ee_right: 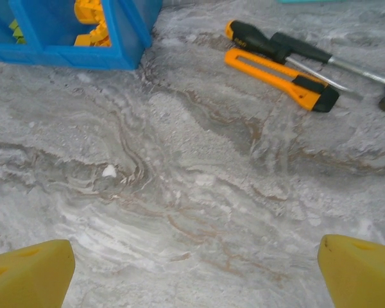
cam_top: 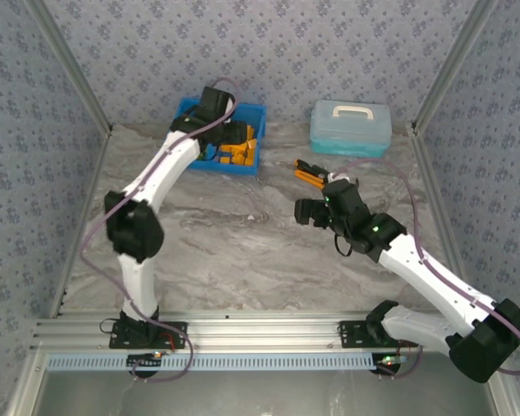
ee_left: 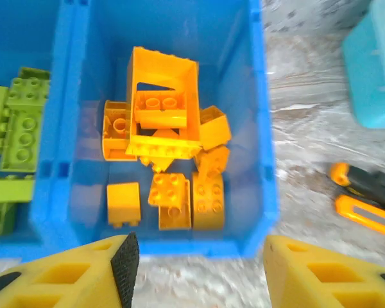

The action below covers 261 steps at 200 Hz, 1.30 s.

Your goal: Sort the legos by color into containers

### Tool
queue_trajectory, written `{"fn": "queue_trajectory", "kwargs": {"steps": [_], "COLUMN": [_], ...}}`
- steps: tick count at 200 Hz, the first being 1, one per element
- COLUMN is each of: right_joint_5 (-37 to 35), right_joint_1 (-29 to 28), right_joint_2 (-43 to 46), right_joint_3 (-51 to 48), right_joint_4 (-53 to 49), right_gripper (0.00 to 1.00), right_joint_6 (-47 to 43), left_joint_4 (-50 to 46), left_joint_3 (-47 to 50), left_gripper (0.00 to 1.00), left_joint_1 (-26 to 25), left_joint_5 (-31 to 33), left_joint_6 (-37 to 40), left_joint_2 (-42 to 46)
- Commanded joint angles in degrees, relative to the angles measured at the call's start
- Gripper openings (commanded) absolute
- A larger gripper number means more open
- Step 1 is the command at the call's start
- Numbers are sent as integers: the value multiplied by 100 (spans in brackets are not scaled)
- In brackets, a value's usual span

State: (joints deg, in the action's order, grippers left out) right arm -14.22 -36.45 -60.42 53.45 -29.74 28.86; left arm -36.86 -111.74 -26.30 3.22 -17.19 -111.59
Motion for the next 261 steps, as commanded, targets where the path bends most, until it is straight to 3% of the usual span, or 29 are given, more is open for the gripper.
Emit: {"fn": "queue_trajectory", "kwargs": {"steps": [1,23,44,53,70,84,97,104,121,153,161,171,191,198,207,231,237,246,255,261], "right_joint_5": [-698,-1112,-2027,-2365,-2346,-2286,-2098,-1740,-1352,-922,-641,-296,-306,-232,49,1367,1368,1334,1279,1266], "right_joint_1": [143,348,602,762,1229,1602,2074,2369,2570,3023,3111,3170,3214,3280,3421,3847,3869,3869,3833,3825], "right_joint_2": [216,482,594,554,300,-70,-520,-695,-1022,-2071,-2162,-2336,-2511,-2763,-2570,-2693,-2818,-2633,-2751,-2678], "right_joint_3": [-73,-520,-1069,-1309,-1975,-2241,-2202,-1965,-2300,-2551,-2236,-2169,-2217,-2513,-2363,-3070,-3220,-3047,-3166,-3090], "right_joint_4": [113,458,979,1342,2674,3282,3534,3025,4288,5838,5247,5525,5833,6914,6092,7468,8055,7375,7834,7577], "right_gripper": [100,100,100,100,100,100,100,100,99,97,96,95,100,100,100,100,100,100,100,100], "right_joint_6": [-427,-732,-992,-1109,-1862,-1985,-1948,-1717,-2247,-2791,-2552,-2906,-3010,-3182,-2826,-2996,-2965,-2986,-3000,-3003], "left_joint_4": [854,1340,1693,1775,1825,2037,2616,2957,3552,3463,3507,3664,3903,3927,3977,4244,4248,4443,4588,4686], "left_joint_3": [1236,2720,3965,4405,5032,5556,6242,6595,7289,7810,7938,8135,8459,8533,8616,8847,8828,8859,8874,8885], "left_gripper": [61,69,86,98,99,99,99,99,99,99,99,99,99,99,99,99,99,99,99,99], "left_joint_1": [-193,-242,-243,-241,-235,-228,-223,-218,-153,128,182,245,403,449,501,705,771,851,949,1020], "left_joint_5": [261,642,1046,1214,1629,1989,2254,2420,2592,2896,2956,2956,2936,2918,2958,2818,2762,2718,2651,2640], "left_joint_6": [-19,-80,-92,-102,-92,103,484,604,776,706,748,797,873,899,902,955,930,959,998,1047], "left_joint_2": [1462,2675,3677,4011,4466,4766,5082,5263,5650,5963,6027,6114,6232,6250,6248,6183,6154,6078,5993,5917]}}
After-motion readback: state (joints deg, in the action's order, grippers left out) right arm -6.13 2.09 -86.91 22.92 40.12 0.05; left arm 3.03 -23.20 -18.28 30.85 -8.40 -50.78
